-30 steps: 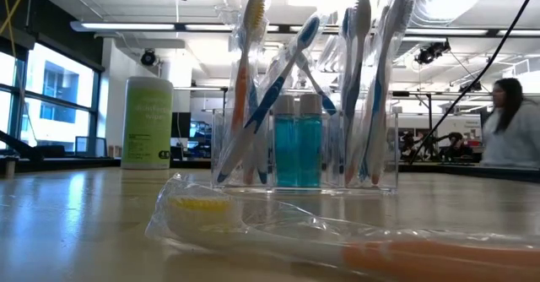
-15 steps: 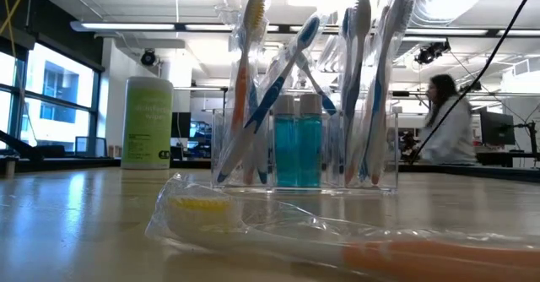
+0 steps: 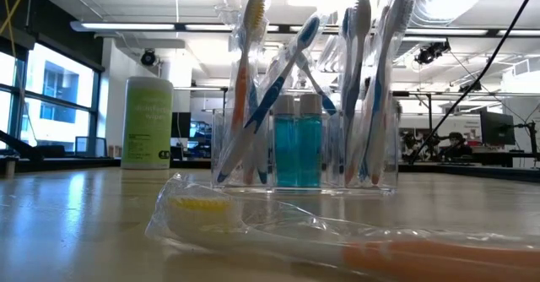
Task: Pick & Place toothbrushing station
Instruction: Put the blue toothbrush into the transparent organizer
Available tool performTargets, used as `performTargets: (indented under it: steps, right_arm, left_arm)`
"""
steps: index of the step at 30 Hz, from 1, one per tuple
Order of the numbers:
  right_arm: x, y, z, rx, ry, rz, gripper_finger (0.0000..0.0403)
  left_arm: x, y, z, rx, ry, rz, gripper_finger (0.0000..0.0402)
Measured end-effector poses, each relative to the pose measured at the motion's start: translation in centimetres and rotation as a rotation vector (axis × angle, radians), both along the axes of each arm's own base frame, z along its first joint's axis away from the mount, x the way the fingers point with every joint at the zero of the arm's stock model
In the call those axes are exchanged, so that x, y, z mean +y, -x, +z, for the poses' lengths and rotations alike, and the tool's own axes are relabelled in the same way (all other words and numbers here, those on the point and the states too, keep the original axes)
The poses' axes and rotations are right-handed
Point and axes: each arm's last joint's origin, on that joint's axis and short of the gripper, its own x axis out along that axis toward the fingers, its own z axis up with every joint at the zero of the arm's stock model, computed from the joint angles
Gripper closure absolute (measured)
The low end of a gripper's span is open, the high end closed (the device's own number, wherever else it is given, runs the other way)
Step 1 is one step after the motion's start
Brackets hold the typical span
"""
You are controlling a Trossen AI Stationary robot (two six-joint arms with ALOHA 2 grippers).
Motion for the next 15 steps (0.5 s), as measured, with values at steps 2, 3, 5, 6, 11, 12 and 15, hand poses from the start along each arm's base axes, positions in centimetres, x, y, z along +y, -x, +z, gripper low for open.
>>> performTargets:
  steps: [2,3,5,6,11,12,15]
  right_arm:
    - [-0.2,0.2,-0.7,0.070,0.024,-0.009,0.0148]
    - [-0.4,0.3,-1.1,0.105,0.035,-0.022,0.0150]
    - [-0.7,0.5,-1.8,0.166,0.050,-0.062,0.0154]
    - [-0.9,0.5,-2.0,0.193,0.055,-0.084,0.0155]
    - [-1.0,0.4,-3.3,0.280,0.093,-0.103,0.0160]
    - [-0.9,0.3,-3.3,0.292,0.086,-0.093,0.0161]
    - [-0.5,0.2,-3.8,0.334,0.077,-0.058,0.0165]
  left_arm:
    - [-0.1,0.1,0.0,0.001,-0.001,-0.003,0.0280]
    - [-0.1,0.1,0.0,0.001,0.000,-0.004,0.0280]
    - [-0.1,0.1,0.0,0.001,0.000,-0.005,0.0280]
    - [-0.1,0.1,0.0,0.001,0.000,-0.005,0.0280]
    - [-0.1,0.1,0.0,0.001,-0.004,-0.006,0.0280]
    - [-0.1,0.1,0.0,0.001,-0.004,-0.005,0.0280]
    - [-0.1,0.1,0.0,0.001,-0.004,-0.006,0.0280]
